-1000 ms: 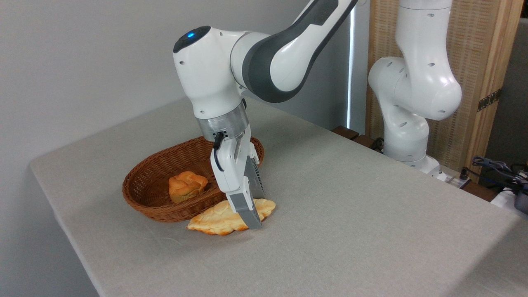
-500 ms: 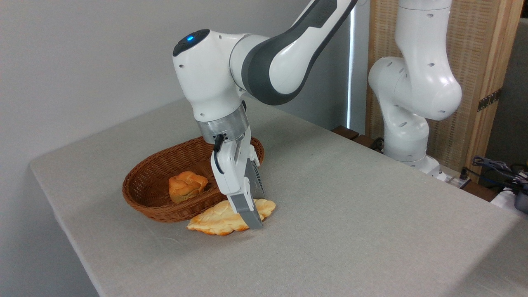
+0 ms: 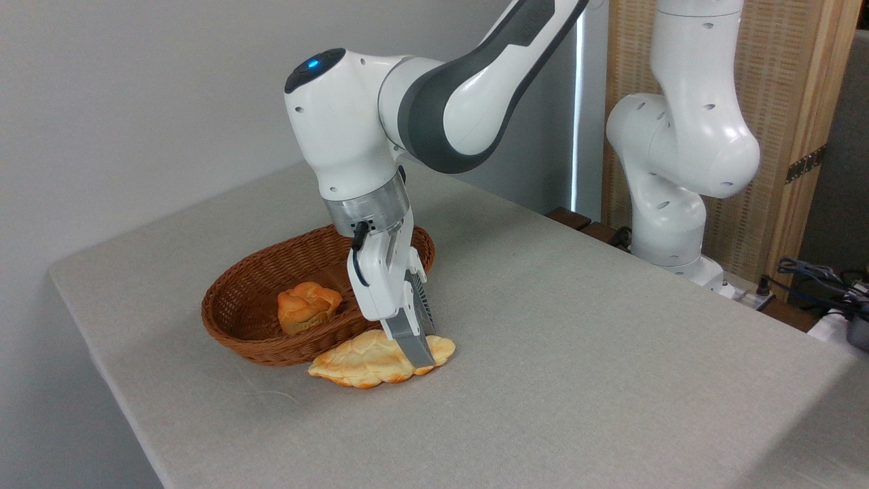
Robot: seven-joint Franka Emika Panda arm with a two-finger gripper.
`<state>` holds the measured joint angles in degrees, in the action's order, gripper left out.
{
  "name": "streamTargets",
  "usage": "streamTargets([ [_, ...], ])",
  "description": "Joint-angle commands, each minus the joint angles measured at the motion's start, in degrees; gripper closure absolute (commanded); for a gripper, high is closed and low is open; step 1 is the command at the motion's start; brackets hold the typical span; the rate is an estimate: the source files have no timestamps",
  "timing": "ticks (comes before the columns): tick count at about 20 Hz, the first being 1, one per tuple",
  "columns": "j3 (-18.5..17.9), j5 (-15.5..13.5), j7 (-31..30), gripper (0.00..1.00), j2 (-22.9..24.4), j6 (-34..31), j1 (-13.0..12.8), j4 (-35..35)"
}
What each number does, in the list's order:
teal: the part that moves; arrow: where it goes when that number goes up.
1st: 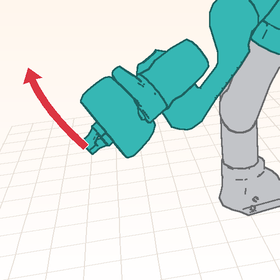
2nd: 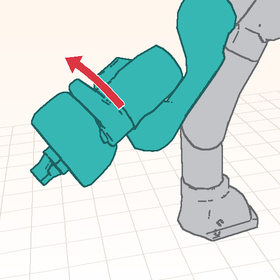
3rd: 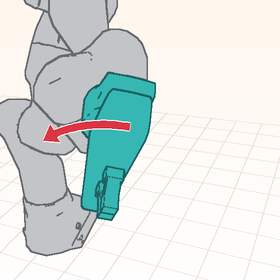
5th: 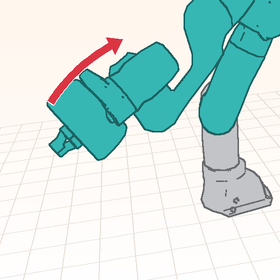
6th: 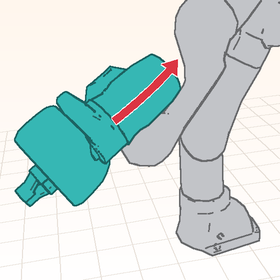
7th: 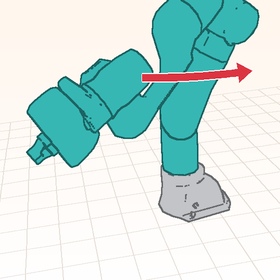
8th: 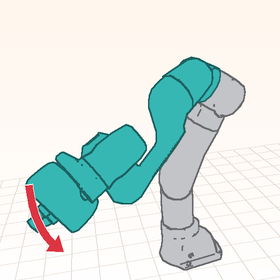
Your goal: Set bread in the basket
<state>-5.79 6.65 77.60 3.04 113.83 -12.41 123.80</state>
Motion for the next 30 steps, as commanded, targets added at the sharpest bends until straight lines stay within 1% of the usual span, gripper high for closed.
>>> streamTargets([
  [1, -0.80, -0.32, -0.87, 0.76, 1.53, -2.20, -0.69, 0.04],
  [7, -1.06, 0.03, -0.78, 0.76, 1.97, -2.47, -0.69, -0.14],
  [9, -1.32, 0.03, -0.78, 0.76, 3.02, -2.47, -0.16, -0.49],
  [12, -1.59, 0.12, -1.04, 0.76, 3.47, -3.52, 0.02, -1.72],
  [14, -1.85, 0.20, -2.53, 0.75, 3.82, -4.31, 0.28, -3.38],
  [16, -4.56, 0.20, -3.15, 0.75, 4.26, -4.40, 0.54, -6.10],
  [18, -5.71, 0.03, -2.98, 0.75, 4.26, -6.67, 0.63, -8.13],
  [19, -6.24, -0.49, -2.45, 0.74, 4.26, -8.52, 0.63, -9.10],
  [20, -5.90, -0.59, -2.45, 0.74, 4.26, -8.62, 0.55, -9.19],
  [21, -5.63, -1.80, -2.54, 0.74, 4.35, -8.71, 0.37, -9.19],
  [23, -5.02, -7.76, -2.36, 0.73, 5.13, -9.32, 0.02, -9.89],
  [24, -3.54, -10.75, -2.53, 0.71, 5.57, -9.93, 0.02, -11.46],
  [25, -1.87, -12.52, -3.06, 0.71, 5.66, -10.72, 0.02, -13.22],
  [26, -0.03, -13.15, -3.33, 0.71, 5.67, -12.39, 0.02, -14.37],
  [28, 3.31, -13.16, -5.77, 0.70, 5.67, -14.24, 0.02, -15.52],
  [29, 5.42, -13.07, -8.22, 0.58, 5.75, -14.25, 0.02, -15.52],
  [30, 7.27, -12.54, -11.12, 0.33, 5.58, -14.33, 0.02, -15.43],
])
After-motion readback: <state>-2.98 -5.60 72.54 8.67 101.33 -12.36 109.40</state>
